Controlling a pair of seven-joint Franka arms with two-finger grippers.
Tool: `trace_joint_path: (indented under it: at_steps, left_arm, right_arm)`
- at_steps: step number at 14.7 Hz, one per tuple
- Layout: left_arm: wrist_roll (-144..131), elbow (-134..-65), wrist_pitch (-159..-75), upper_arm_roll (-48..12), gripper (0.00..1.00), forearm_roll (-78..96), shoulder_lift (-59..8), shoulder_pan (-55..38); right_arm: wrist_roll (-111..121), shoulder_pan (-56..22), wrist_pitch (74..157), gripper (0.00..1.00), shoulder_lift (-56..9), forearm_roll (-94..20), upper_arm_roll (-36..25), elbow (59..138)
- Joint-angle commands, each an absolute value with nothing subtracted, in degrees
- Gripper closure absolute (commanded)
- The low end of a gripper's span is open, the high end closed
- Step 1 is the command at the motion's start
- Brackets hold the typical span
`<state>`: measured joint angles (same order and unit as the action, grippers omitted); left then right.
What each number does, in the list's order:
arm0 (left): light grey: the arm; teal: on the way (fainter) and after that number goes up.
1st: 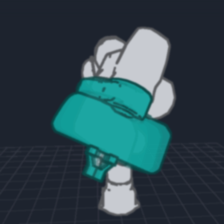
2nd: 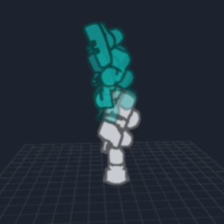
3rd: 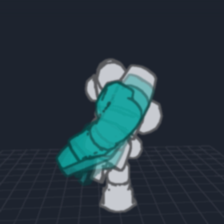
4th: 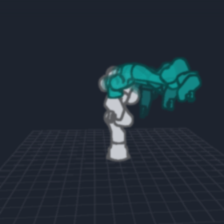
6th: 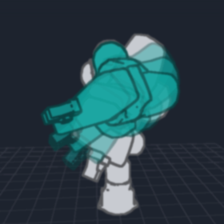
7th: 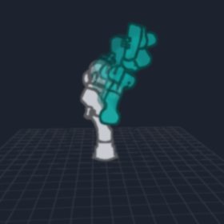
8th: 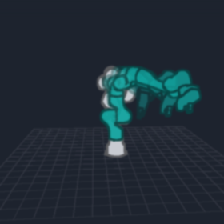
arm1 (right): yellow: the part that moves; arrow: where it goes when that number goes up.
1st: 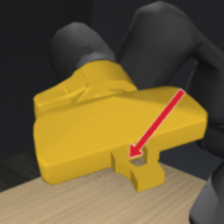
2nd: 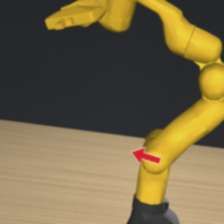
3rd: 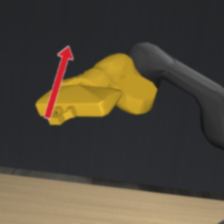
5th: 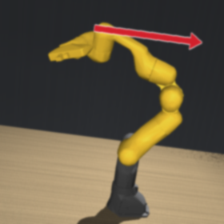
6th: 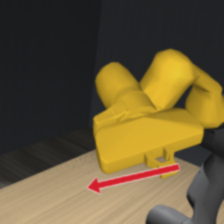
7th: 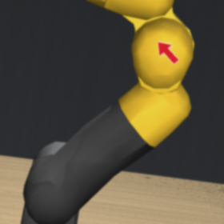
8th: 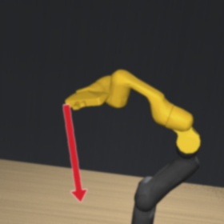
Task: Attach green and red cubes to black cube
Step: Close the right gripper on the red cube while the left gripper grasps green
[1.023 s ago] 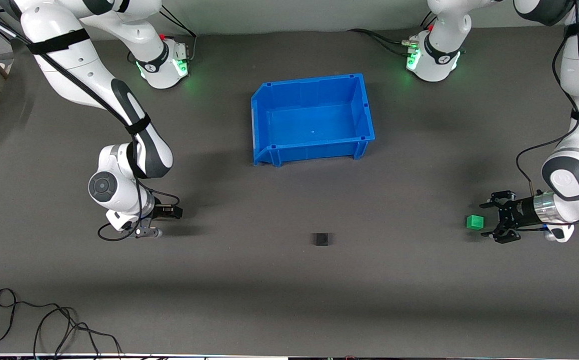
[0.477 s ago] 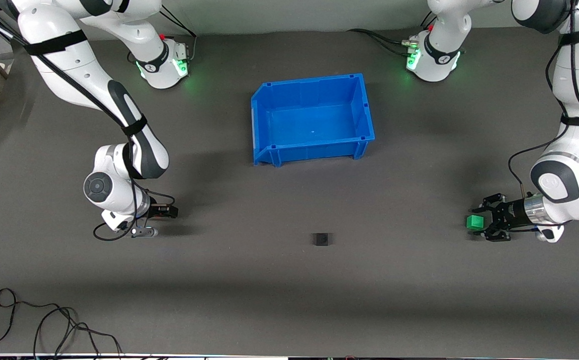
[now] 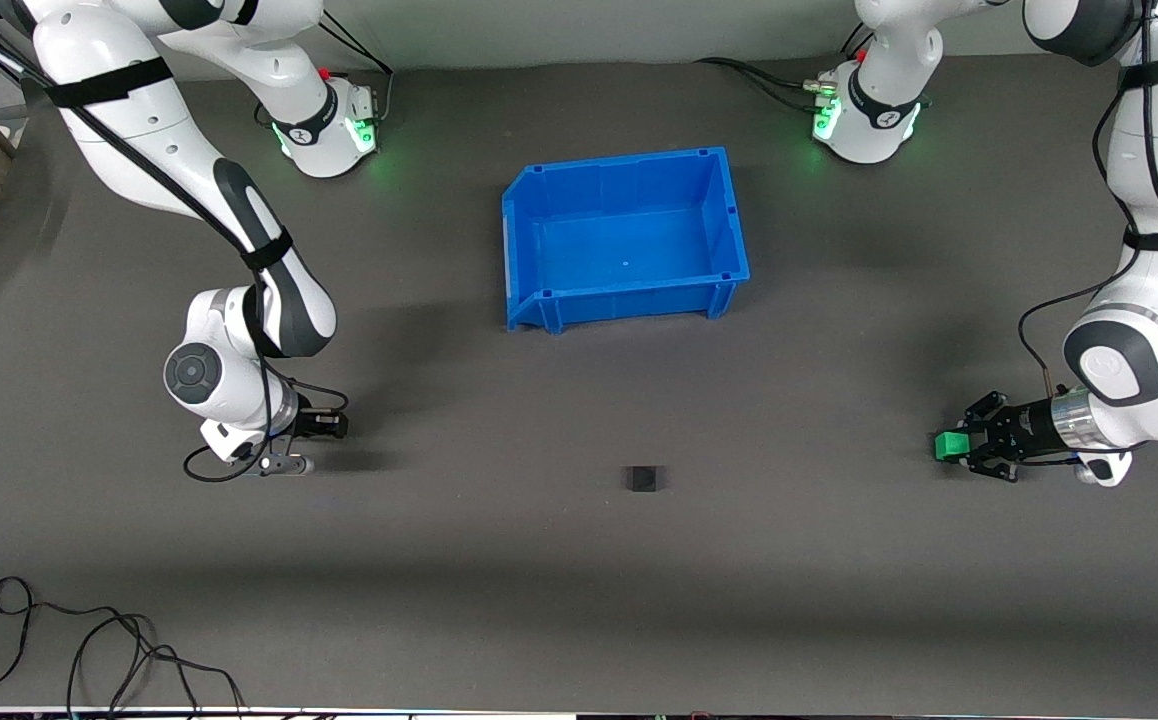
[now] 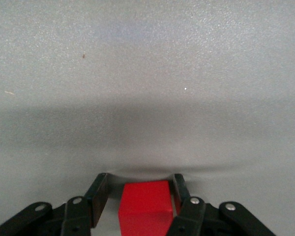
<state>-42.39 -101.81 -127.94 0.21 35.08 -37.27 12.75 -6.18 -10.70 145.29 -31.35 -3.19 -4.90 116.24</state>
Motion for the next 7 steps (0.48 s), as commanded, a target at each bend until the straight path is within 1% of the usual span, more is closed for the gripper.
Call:
trace_joint_path:
  at_steps: [1,3,5,7]
  left_arm:
    - [-45.77,-98.2,-121.84,0.52,0.94,35.86,-35.51,13.36]
    - [-52.43,-93.89,-115.26,0.7,0.94,35.69,-35.25,14.41]
    - [-58.6,-92.46,-114.08,0.53,0.94,35.68,-34.98,14.24]
    - [-62.82,-92.29,-114.7,0.27,0.94,35.77,-34.45,12.93]
  right_arm:
    - [-4.31,-10.55,147.21,0.46,-30.94,-4.39,-4.92,117.42]
    - [-4.31,-10.2,148.09,0.46,-31.29,-4.39,-4.92,117.33]
    - [-4.31,-10.11,148.8,0.46,-31.73,-4.39,-4.92,117.25]
    - [-4.31,-10.11,148.89,0.46,-31.99,-4.39,-4.92,116.98]
